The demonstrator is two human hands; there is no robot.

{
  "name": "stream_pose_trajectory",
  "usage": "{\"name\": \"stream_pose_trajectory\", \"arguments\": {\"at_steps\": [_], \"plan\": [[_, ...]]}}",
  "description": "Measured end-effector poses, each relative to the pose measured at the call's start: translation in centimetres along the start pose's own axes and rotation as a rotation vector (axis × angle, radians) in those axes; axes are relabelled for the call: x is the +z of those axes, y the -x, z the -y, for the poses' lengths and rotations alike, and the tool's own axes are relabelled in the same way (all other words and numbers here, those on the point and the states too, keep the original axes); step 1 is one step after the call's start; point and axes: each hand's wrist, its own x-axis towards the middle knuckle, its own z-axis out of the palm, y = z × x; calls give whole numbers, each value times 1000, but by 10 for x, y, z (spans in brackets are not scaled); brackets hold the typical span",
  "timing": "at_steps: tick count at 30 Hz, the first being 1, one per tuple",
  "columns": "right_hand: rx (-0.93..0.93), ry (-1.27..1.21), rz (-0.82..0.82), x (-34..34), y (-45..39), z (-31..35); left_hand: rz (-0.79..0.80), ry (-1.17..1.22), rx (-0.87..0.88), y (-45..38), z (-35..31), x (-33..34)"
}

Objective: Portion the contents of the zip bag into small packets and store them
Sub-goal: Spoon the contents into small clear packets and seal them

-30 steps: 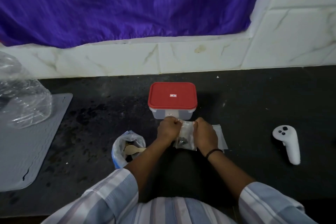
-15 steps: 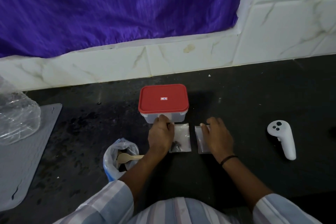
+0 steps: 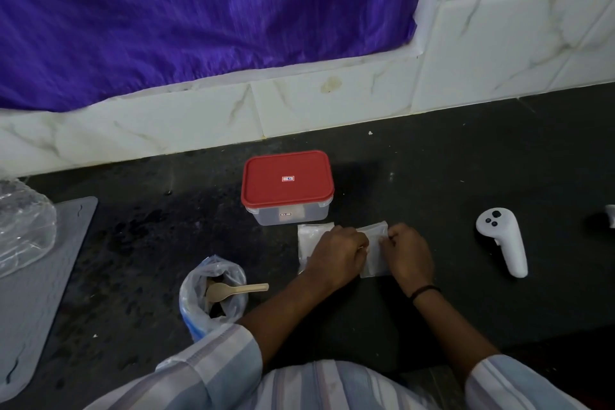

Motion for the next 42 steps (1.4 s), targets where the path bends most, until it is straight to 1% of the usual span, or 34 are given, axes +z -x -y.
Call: {"name": "stream_pose_trajectory", "arguments": {"at_steps": [5,7,9,11,13,16,18,19,20,21,23,24,26,28,32,35,38,39,42], "plan": [[62,-275,17,-16,7,11,0,95,-19,3,-1,-4],[52,-413,22,-26,13,20,-13,149,-57,3,-1,-6],[23,-521,44,-37,21,32,-68,246,-130,5,-3,-9],[-30,-607,65,-47,29,44,-162,451,-249,8,-9,-17],[-88,-699,111,-55,37,56,-246,683,-405,11,-17,-29],[-145,-780,221,-57,46,69,-279,975,-616,18,-20,-45],[-143,-764,273,-50,50,77,-287,1102,-673,27,-17,-56],[-140,-727,271,-45,53,81,-301,1110,-683,32,-16,-61],[-149,-652,231,-39,56,85,-320,1099,-687,37,-13,-64],[-176,-539,155,-33,59,88,-341,1078,-686,42,-10,-67],[-300,-339,-14,-24,67,96,-391,1022,-660,53,-4,-71],[-363,-308,-41,-21,70,100,-410,982,-635,58,0,-72],[-438,-340,31,-17,76,115,-430,881,-585,68,7,-76],[-434,-412,133,-12,82,130,-438,790,-524,76,10,-81],[-221,-588,246,-5,86,156,-488,609,-402,91,14,-96],[-98,-663,315,-3,86,168,-509,491,-338,99,18,-106],[-17,-738,382,-4,87,178,-492,526,-313,110,22,-111],[4,-766,420,-5,88,181,-494,564,-340,113,21,-113],[62,-849,564,-6,92,187,-532,777,-479,117,18,-122]]}}
